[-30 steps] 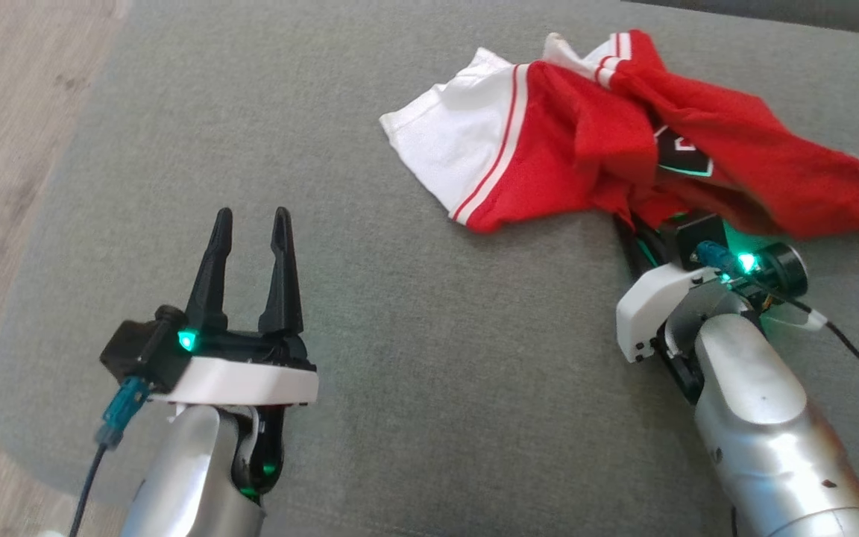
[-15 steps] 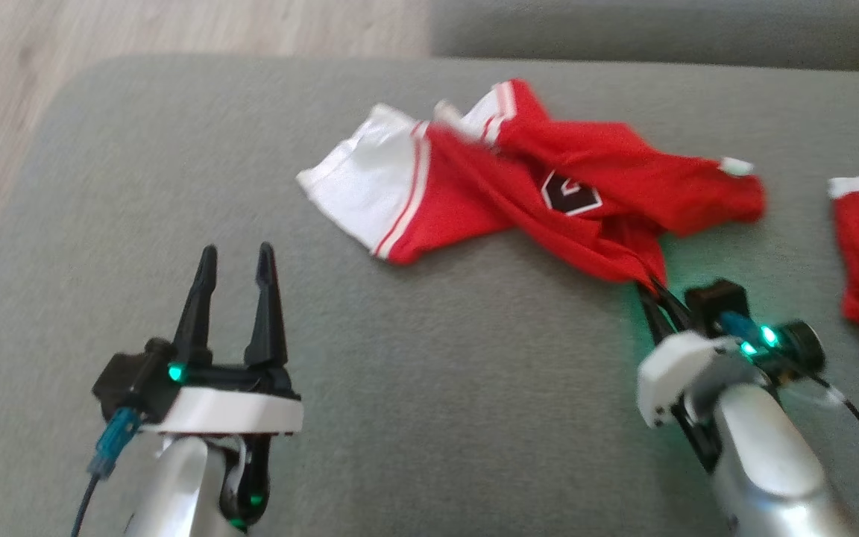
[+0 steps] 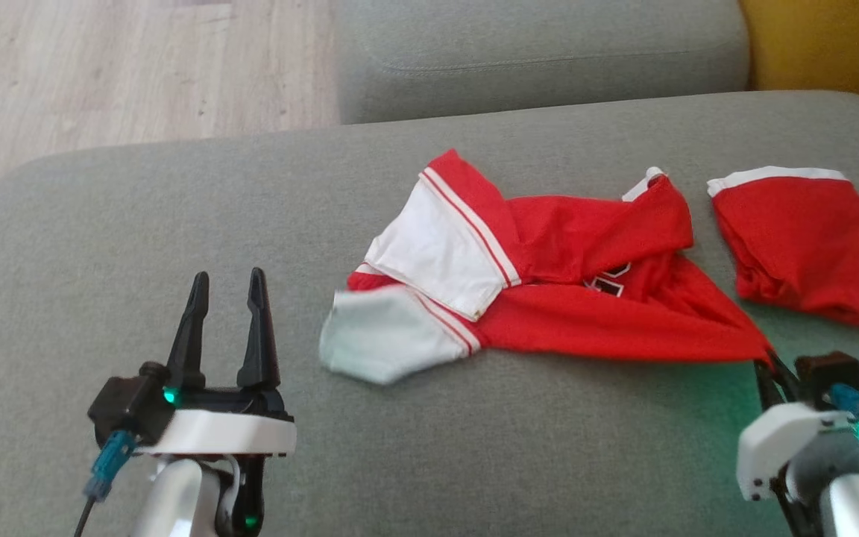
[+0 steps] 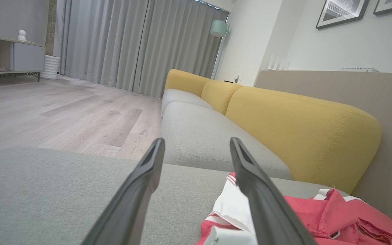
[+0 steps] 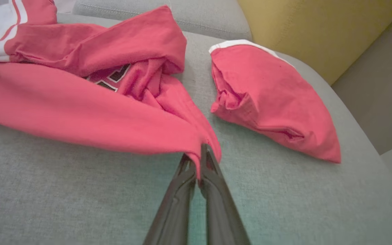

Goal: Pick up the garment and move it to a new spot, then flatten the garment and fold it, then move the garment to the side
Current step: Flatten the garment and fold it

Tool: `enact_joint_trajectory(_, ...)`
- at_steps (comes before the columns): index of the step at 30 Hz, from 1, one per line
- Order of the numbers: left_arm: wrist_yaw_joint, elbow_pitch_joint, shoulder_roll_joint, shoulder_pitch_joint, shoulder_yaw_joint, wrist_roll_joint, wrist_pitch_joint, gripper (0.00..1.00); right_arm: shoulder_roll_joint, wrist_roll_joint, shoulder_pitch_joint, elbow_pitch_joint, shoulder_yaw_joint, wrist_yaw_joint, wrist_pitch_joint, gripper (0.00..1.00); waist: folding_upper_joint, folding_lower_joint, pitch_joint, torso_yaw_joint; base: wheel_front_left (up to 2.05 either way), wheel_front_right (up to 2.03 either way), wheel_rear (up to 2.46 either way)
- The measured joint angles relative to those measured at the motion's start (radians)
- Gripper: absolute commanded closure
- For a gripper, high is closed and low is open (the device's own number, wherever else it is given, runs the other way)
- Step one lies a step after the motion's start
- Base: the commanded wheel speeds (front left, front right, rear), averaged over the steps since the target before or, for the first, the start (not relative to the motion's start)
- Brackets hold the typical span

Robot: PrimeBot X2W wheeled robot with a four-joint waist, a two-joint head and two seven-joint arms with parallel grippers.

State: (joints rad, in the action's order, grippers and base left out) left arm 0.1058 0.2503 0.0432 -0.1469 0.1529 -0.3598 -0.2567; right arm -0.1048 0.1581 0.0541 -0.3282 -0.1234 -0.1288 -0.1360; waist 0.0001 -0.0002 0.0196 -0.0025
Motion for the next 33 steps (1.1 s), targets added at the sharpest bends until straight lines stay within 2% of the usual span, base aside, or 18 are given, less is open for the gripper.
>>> enact_joint_trajectory(1, 0.0, 0.0, 0.0, 0.0, 0.0, 0.0, 0.0, 0.0, 0.002, -0.007, -0.014, 0.018, -0.007, 0.0, -0.015, 1.0, 0.0, 0.0, -0.001, -0.004, 0.0, 0.0, 0.0)
enact_joint_trajectory(3, 0.0, -0.002, 0.0, 0.0, 0.0, 0.0, 0.0, 0.0, 0.009, -0.019, -0.037, 0.055, -0.016, 0.0, -0.023, 0.0, 0.0, 0.0, 0.001, -0.009, 0.0, 0.0, 0.0)
enact_joint_trajectory(7, 0.0, -0.004, 0.0, 0.0, -0.001, 0.0, 0.0, 0.0, 0.036, -0.061, -0.046, 0.126, -0.004, 0.0, 0.015, 0.0, 0.0, 0.0002, 0.012, -0.013, 0.0, 0.0, 0.0)
enact_joint_trajectory(13, 0.0, -0.005, 0.0, 0.0, -0.005, 0.0, 0.0, 0.0, 0.056, -0.178, -0.038, 0.231, 0.068, 0.0, 0.212, 0.0, 0.0, 0.0002, 0.027, -0.015, 0.0, 0.0, 0.0)
enact_joint_trajectory(17, 0.0, -0.004, 0.0, -0.001, 0.003, 0.0, 0.0, 0.0, 0.059, -0.286, -0.027, 0.249, 0.104, 0.0, 0.329, 0.0, 0.0, 0.0002, 0.034, -0.006, 0.0, 0.0, 0.0)
enact_joint_trajectory(25, 0.006, 0.039, 0.004, -0.041, 0.05, 0.017, 0.003, 0.0, 0.059, -0.345, -0.024, 0.223, 0.119, 0.0, 0.383, 0.0, 0.0, 0.0002, 0.082, 0.01, 0.0, 0.0, 0.0)
enact_joint_trajectory(33, 0.019, 0.222, 0.061, -0.248, 0.202, 0.05, 0.24, 0.0, 0.059, -0.345, 0.034, 0.217, 0.127, 0.0, 0.387, 0.0, -0.0001, 0.0003, 0.168, -0.007, 0.0, 0.0, 0.0)
